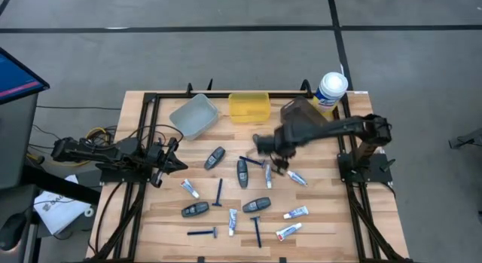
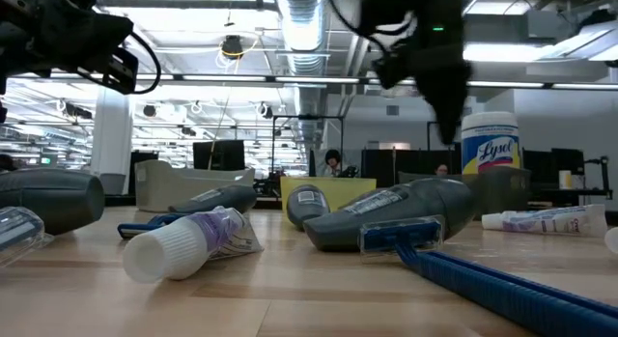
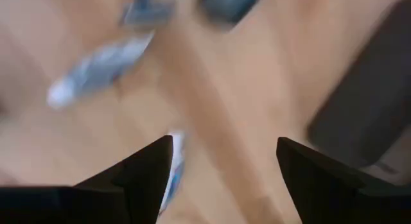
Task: Pick & Place Travel size toiletries
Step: Put the white toothpaste into the yellow bin
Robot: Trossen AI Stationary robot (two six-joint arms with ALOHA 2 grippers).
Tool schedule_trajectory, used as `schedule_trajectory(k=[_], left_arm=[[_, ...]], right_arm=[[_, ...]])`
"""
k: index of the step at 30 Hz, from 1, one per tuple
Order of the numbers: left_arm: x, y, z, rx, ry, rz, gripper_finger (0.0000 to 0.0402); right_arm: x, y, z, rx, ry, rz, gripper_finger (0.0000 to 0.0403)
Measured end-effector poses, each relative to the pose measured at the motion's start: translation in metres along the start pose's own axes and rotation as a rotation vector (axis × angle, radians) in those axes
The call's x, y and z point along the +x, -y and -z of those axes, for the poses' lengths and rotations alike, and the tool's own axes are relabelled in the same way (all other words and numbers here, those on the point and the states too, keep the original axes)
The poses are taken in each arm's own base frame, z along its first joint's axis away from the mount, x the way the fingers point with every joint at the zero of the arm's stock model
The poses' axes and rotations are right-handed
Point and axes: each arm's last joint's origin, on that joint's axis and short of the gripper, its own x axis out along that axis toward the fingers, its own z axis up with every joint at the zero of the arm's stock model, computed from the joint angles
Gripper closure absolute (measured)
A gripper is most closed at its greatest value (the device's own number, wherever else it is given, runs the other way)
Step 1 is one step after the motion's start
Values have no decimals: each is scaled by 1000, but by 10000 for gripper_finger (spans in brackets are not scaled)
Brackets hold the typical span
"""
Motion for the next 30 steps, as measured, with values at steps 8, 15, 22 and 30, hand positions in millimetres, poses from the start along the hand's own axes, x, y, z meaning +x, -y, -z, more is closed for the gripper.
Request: schedule_trajectory(k=[8,15,22,30], left_arm=[[0,0,-1,1,11,-1,401],[0,0,-1,1,13,-1,401],[0,0,-2,2,18,1,401],[0,0,-2,3,25,2,401]], right_arm=[[37,-17,69,0,-34,-120,132],[70,-18,94,70,36,-200,132],[102,-20,97,93,14,-177,133],[106,-21,97,77,3,-171,207]])
